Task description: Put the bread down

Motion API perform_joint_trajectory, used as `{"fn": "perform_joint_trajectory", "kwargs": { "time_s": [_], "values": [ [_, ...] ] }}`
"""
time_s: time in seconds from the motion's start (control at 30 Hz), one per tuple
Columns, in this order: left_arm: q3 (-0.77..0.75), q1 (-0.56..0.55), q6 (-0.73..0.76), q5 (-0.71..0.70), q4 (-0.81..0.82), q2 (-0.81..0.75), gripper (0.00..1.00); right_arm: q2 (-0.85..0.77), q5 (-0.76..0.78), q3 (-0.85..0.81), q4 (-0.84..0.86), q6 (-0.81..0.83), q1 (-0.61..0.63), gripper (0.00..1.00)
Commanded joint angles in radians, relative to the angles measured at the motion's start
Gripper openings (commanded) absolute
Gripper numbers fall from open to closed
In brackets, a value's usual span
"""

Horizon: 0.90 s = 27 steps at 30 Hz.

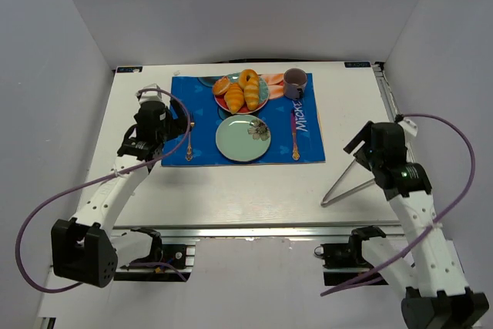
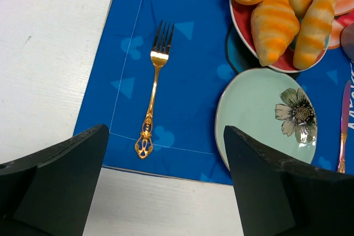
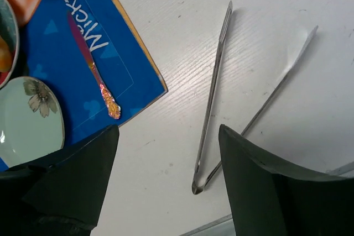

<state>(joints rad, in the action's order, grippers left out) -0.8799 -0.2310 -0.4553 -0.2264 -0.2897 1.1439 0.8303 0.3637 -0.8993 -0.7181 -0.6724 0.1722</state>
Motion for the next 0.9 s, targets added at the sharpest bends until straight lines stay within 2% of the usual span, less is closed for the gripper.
{"fn": "perform_joint_trajectory", "kwargs": {
  "time_s": [0.0,0.03,0.07,0.27,0.43,0.53,0.7,0.87],
  "values": [
    [-0.070,0.004,0.023,0.015,-0.022,0.014,0.96,-0.069,0.020,0.034,-0.105,-0.045,0.003,0.80],
    [-0.077,0.004,0.024,0.018,-0.029,0.020,0.96,-0.092,0.023,0.042,-0.134,-0.056,0.003,0.88],
    [-0.091,0.004,0.030,0.027,-0.035,0.031,0.96,-0.102,0.024,0.059,-0.150,-0.075,0.001,0.89],
    [-0.103,0.004,0.050,0.047,-0.042,0.059,0.96,-0.149,-0.006,0.163,-0.179,-0.177,0.003,0.89],
    [-0.079,0.004,0.044,0.065,-0.028,0.060,0.96,-0.045,-0.029,0.275,-0.109,-0.205,0.003,0.89],
    [-0.068,0.004,0.030,0.073,-0.020,0.057,0.96,0.026,-0.048,0.313,-0.003,-0.202,0.001,0.89],
    [-0.064,0.004,0.004,0.096,-0.013,0.060,0.96,0.166,-0.054,0.310,0.133,-0.185,0.001,0.89],
    [-0.051,0.004,-0.005,0.107,-0.003,0.065,0.96,0.282,-0.046,0.300,0.190,-0.170,0.003,0.89]
  ]
}}
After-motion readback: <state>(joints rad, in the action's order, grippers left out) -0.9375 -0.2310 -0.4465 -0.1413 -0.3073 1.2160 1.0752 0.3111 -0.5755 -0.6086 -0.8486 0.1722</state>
